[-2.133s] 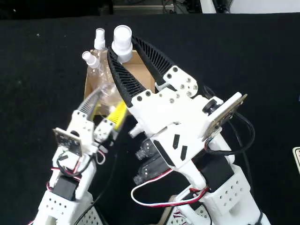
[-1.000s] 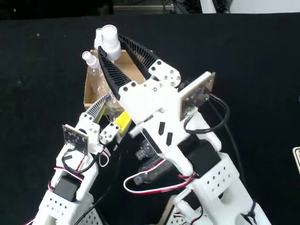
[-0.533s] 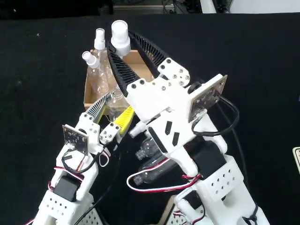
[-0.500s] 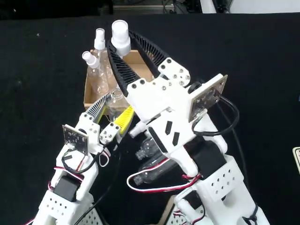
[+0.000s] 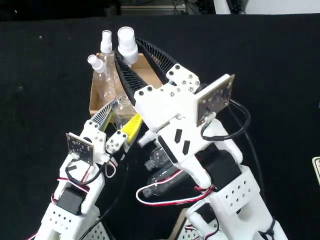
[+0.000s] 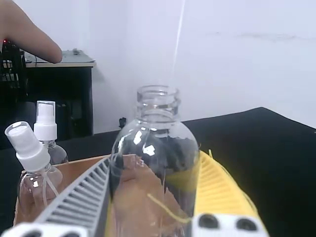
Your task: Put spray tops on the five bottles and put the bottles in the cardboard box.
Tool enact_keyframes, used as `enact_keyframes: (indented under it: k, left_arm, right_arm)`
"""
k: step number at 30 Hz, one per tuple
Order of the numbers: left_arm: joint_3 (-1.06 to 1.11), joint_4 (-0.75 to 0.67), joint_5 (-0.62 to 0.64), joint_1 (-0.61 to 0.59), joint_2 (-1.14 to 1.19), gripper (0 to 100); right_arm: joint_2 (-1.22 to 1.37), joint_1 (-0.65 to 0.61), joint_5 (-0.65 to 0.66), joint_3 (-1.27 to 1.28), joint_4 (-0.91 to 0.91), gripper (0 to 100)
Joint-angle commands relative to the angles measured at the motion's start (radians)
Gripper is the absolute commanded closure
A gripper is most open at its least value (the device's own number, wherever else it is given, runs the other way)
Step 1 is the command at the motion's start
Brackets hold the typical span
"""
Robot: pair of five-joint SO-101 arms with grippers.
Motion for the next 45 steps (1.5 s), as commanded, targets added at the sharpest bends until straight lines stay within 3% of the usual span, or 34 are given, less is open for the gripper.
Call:
enact_keyframes:
  k: [1, 22, 28, 36, 45]
  left_arm:
    - [0.022, -0.025, 0.011, -0.008, -0.012, 97]
    - [0.022, -0.025, 0.005, -0.008, -0.012, 97]
    - [0.022, -0.026, 0.005, -0.01, -0.012, 97]
    - [0.022, -0.107, 0.011, -0.159, -0.012, 97]
    - [0.022, -0.104, 0.011, -0.163, -0.012, 97]
  right_arm:
    - [0.015, -0.035, 0.008, -0.065, 0.005, 98.7]
    - [0.067, -0.061, 0.009, -0.051, 0.005, 98.4]
    - [0.139, -0.074, 0.138, -0.087, 0.006, 98.7]
    - [0.13, -0.117, 0.143, -0.059, 0.006, 98.4]
    - [0.13, -0.158, 0.147, -0.045, 0.005, 98.3]
